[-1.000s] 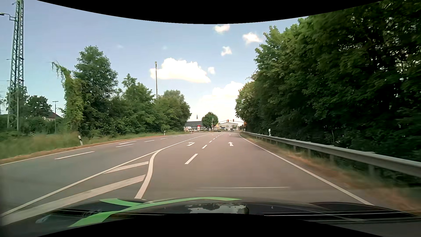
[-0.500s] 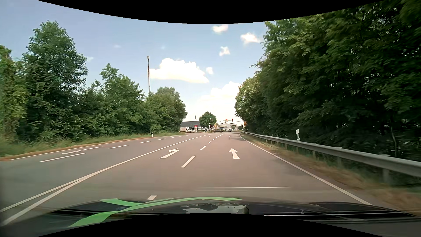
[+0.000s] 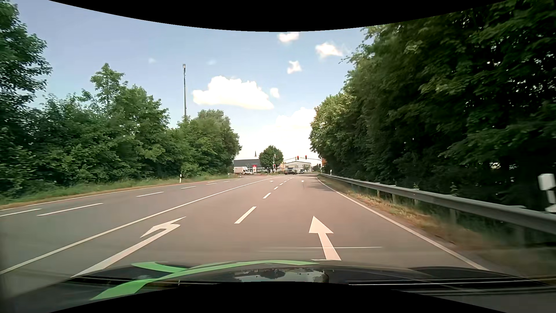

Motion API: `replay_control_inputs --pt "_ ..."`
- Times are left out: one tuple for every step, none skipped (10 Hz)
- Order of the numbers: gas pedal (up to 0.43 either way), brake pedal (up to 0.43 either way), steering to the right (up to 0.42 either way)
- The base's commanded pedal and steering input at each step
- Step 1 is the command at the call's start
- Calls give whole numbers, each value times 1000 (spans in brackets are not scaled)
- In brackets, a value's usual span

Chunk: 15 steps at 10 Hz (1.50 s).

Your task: Follow the waypoints while adhering to traffic rules and regulations

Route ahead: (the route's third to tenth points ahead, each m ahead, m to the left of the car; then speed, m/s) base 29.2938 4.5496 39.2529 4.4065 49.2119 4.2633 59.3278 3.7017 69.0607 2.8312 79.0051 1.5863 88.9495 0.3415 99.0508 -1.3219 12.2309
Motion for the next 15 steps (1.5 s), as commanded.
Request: replay_control_inputs --pt "0 0 8" --pt "0 0 8" --pt "0 0 7" --pt "0 0 7" --pt "0 0 7" --pt "0 0 6" --pt "0 0 7" --pt "0 0 6" --pt "0 0 6" --pt "0 0 6" --pt "0 0 5" --pt "0 0 6" --pt "0 0 6" --pt "0 0 5" --pt "0 0 6"
